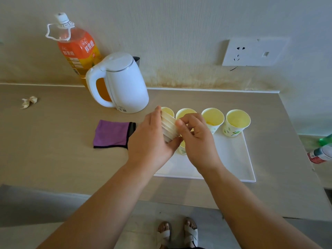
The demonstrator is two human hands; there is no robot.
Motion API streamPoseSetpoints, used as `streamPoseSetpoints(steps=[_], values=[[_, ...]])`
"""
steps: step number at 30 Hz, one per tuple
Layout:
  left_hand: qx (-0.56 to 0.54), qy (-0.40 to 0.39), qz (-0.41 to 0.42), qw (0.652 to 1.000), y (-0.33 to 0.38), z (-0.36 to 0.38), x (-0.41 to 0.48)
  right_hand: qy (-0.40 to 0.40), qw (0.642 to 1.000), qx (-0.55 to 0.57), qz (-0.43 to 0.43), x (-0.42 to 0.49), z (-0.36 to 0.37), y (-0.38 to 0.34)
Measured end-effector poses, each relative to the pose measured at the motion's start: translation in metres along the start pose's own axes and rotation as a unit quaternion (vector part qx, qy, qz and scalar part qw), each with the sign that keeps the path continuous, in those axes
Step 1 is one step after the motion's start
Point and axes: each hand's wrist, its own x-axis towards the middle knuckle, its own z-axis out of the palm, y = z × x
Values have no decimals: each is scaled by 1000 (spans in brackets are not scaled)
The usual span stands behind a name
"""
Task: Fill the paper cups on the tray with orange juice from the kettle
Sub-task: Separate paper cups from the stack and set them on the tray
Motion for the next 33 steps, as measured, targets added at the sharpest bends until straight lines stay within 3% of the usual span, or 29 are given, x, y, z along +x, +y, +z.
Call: streamPoseSetpoints(steps=[17, 33], values=[[29, -12, -23, 999, 6, -2, 5, 58, 997, 32, 48, 7, 11, -4], [20, -7, -23, 1000, 13, -1, 8, 89, 995, 15, 36, 16, 3, -1]])
